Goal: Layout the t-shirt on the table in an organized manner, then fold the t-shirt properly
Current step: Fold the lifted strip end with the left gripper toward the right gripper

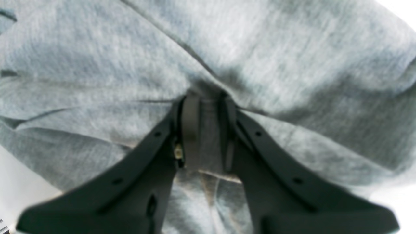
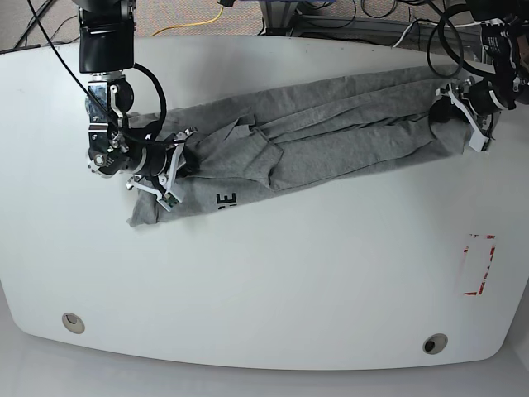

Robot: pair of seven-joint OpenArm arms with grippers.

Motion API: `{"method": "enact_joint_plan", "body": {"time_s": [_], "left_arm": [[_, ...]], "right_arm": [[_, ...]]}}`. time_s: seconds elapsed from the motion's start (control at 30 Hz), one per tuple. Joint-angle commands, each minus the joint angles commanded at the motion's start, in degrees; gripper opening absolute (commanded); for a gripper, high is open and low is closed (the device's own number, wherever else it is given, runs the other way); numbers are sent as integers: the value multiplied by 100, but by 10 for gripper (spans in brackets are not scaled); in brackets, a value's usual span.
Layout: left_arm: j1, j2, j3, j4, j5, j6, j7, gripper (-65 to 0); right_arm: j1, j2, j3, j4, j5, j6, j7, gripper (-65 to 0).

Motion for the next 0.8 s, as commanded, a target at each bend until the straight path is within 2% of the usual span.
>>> {"method": "enact_joint_plan", "body": {"time_s": [0.17, 0.3, 0.67, 0.8], "left_arm": [[0, 0, -18, 149, -18, 0, 0, -583], [9, 0, -26, 765, -44, 0, 88, -601], [-105, 18, 26, 2488, -62, 0, 1187, -604], [-492, 18, 387, 2602, -62, 0, 1459, -603]], "right_arm": [[0, 0, 0, 0, 0, 0, 0, -553], [0, 0, 0, 9, 0, 0, 0, -553], [0, 0, 0, 9, 0, 0, 0, -553], [0, -18, 0, 9, 0, 0, 0, -553]]}}
